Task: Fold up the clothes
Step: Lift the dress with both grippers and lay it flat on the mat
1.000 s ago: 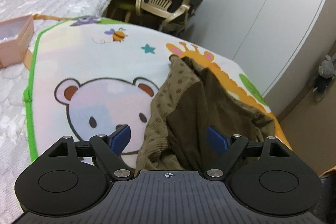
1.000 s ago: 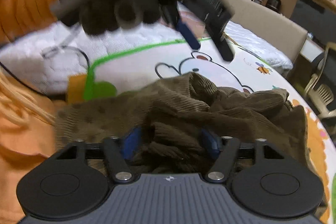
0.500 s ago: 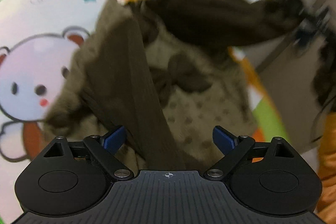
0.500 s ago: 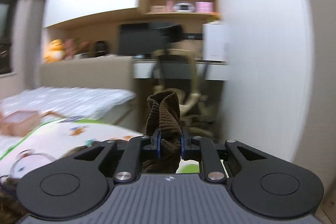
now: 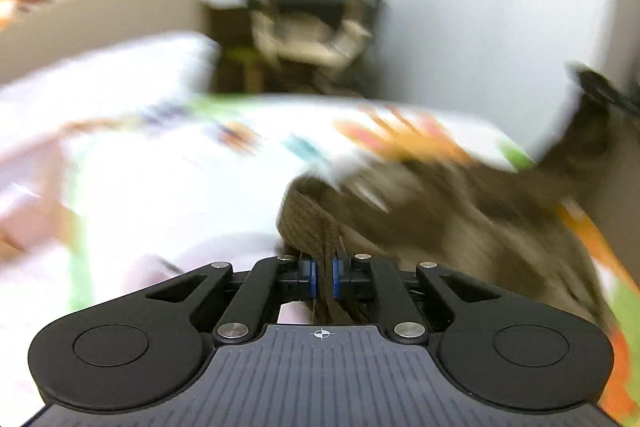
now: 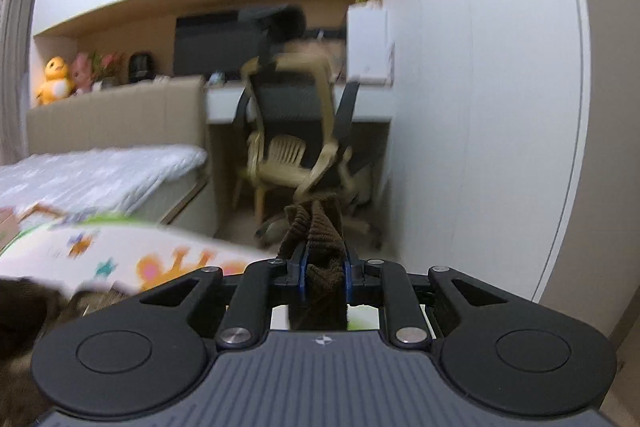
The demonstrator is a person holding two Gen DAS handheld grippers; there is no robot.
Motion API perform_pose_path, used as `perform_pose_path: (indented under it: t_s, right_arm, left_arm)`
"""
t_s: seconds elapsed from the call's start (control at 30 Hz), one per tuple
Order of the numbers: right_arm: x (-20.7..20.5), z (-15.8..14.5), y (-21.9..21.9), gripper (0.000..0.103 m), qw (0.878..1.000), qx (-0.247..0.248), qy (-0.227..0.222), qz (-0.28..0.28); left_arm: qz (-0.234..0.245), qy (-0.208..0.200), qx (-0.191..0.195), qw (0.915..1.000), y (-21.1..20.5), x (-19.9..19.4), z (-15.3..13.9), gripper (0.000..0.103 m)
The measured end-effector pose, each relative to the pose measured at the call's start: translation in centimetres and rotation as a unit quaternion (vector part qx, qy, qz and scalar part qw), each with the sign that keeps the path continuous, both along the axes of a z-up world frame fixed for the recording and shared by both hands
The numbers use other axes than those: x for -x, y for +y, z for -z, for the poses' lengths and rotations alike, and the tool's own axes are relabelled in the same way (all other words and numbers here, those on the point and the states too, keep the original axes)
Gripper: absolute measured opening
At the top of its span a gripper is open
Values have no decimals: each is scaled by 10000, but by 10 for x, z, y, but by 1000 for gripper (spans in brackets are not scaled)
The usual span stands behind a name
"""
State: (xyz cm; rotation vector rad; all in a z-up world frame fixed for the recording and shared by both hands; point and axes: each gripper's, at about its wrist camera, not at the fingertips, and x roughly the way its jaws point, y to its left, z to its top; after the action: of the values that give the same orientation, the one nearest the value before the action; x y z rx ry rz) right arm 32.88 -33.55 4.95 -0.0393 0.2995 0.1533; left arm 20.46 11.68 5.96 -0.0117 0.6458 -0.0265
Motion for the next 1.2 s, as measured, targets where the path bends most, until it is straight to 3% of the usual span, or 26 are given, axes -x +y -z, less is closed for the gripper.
perform_pose_path:
  t_s: [0.1,0.2,0.33,0.4,0.47,0.57,0.67,0.8,0.93,1.0,1.13,1.17,1.2]
  right_arm:
    - [-10,-8,-3,14,9990,167,-249,319]
    - [-22,-12,-7,7,9964,335,-440,643]
    - [-47,31,-15,4,9943,443,259,931]
    - [-52,53,-17,4,9925,458,624,941]
    - [-56,72,-19,4,9902,438,956,916]
    - [-48,75,-13,5,9907,98,1220,588]
    - [-41,71,3,11,9892,-310,1427,129]
    - [-39,60,47,30,9817,-662,1651,-679]
    - [-43,50,115,31,9641,-798,1969,-1591]
    - [-52,50,154,32,9537,-729,2127,-1999]
    - [-73,77,237,38,9290,-18,2601,-2633]
    - [-77,84,254,38,9256,186,2650,-2698]
    - [-80,89,266,38,9295,435,2518,-2660]
  left_arm:
    - [-522,-115,98,9985,54,-15,-6,8]
    - [-766,-6,-163,9969,81,-31,16,8]
    - [-1198,477,-20,9916,116,-52,64,13]
    - [-1370,680,28,9882,130,-56,83,30]
    - [-1483,678,151,9865,143,-46,85,42]
    - [-1532,585,297,9860,148,-35,75,45]
    - [-1444,426,417,9877,144,-26,60,53]
    - [-1003,256,743,9919,126,-19,45,65]
    - [-341,321,1319,9902,105,-16,50,69]
    - [-70,422,1599,9862,97,-15,59,74]
    - [146,572,1899,9800,88,-15,78,81]
    - [134,571,1901,9800,88,-15,81,81]
    - [59,582,1921,9796,93,-14,85,81]
